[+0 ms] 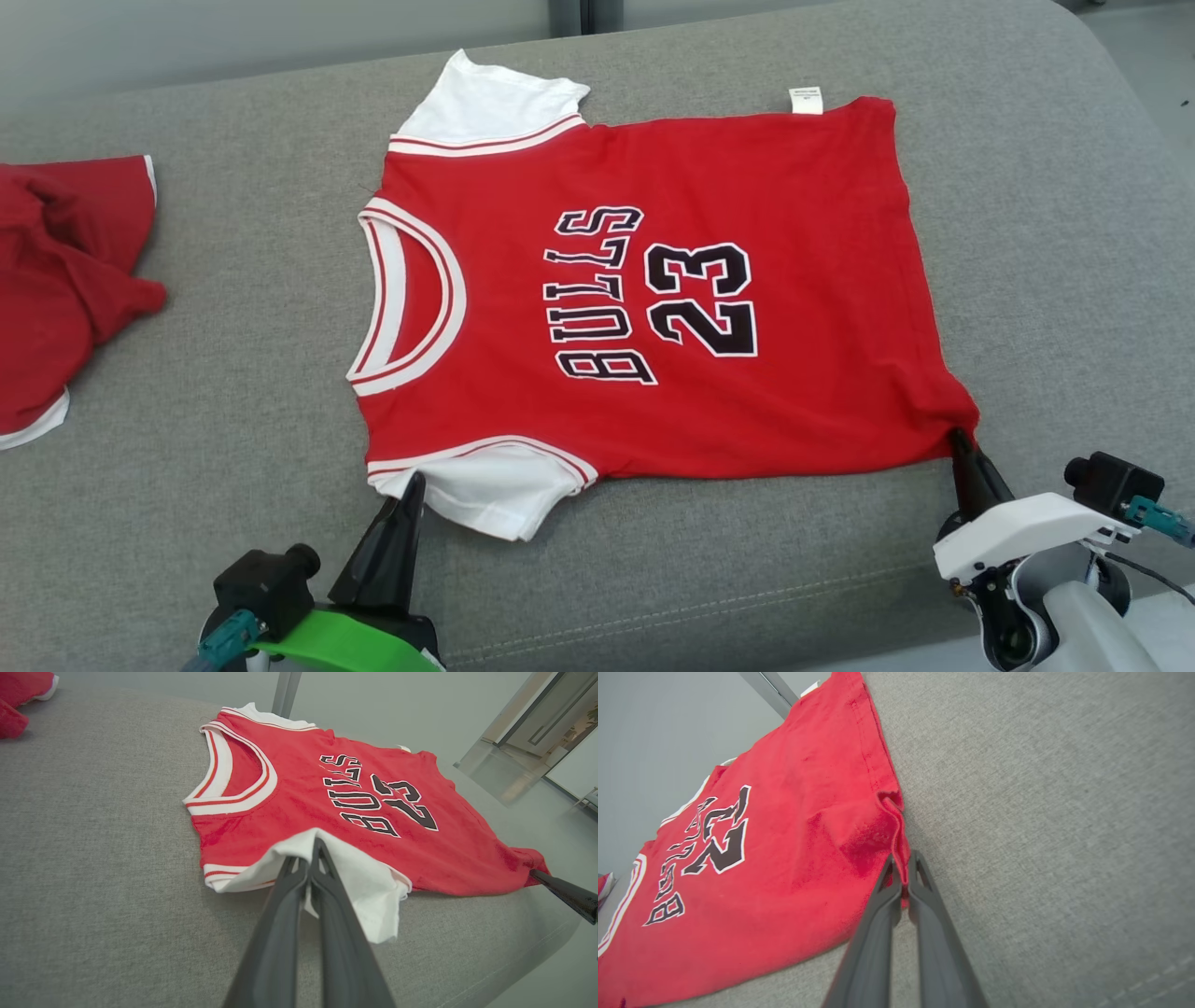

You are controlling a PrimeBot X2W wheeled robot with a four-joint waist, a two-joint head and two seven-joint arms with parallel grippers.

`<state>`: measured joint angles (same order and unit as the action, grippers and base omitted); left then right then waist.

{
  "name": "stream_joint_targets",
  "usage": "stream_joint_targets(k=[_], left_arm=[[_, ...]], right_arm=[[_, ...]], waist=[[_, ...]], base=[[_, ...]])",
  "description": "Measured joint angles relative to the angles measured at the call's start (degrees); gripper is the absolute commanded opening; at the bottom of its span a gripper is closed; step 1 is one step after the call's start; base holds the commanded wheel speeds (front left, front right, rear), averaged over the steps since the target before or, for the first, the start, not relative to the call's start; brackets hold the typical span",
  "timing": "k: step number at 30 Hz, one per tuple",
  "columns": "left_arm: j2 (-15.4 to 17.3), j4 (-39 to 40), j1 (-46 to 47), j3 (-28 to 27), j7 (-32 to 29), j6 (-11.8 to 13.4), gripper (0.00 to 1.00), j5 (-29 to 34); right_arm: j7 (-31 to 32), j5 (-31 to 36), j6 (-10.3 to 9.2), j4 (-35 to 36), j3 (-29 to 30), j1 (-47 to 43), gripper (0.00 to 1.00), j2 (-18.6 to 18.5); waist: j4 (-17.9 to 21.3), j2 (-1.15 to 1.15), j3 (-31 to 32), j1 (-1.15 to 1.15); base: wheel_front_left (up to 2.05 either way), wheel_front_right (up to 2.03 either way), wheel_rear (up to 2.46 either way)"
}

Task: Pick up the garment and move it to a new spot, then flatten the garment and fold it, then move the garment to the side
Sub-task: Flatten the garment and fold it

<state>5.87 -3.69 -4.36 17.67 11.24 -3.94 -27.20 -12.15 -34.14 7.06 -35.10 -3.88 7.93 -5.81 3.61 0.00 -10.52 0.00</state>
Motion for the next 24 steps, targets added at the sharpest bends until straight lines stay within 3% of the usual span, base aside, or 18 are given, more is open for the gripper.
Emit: stream_joint_targets(k=[8, 18, 24], left_arm=[[-0.36, 2.79, -1.58, -2.13, 0.24, 0.51, 0.00, -2.19], [0.29, 3.18, -2.31, -0.96, -0.57, 0.34, 0.00, -2.31], [2.71, 0.36, 2.96, 0.03, -2.38, -0.15, 0.00, 0.00]], right_arm=[[2.21, -5.49, 0.00, 5.31, -5.23, -2.74, 0.00, -0.92], [4.92, -12.91, 0.00, 9.70, -6.08, -3.77, 0.00, -2.03], [9.25, -16.18, 0.00, 9.75, -6.62, -0.90, 0.00, -3.30]], waist=[[1.46, 0.00, 0.82, 0.00], [0.71, 0.00, 2.30, 0.00], [0.61, 0.00, 2.10, 0.00]], base=[[0.00, 0.00, 0.00], [0.00, 0.00, 0.00], [0.00, 0.00, 0.00]])
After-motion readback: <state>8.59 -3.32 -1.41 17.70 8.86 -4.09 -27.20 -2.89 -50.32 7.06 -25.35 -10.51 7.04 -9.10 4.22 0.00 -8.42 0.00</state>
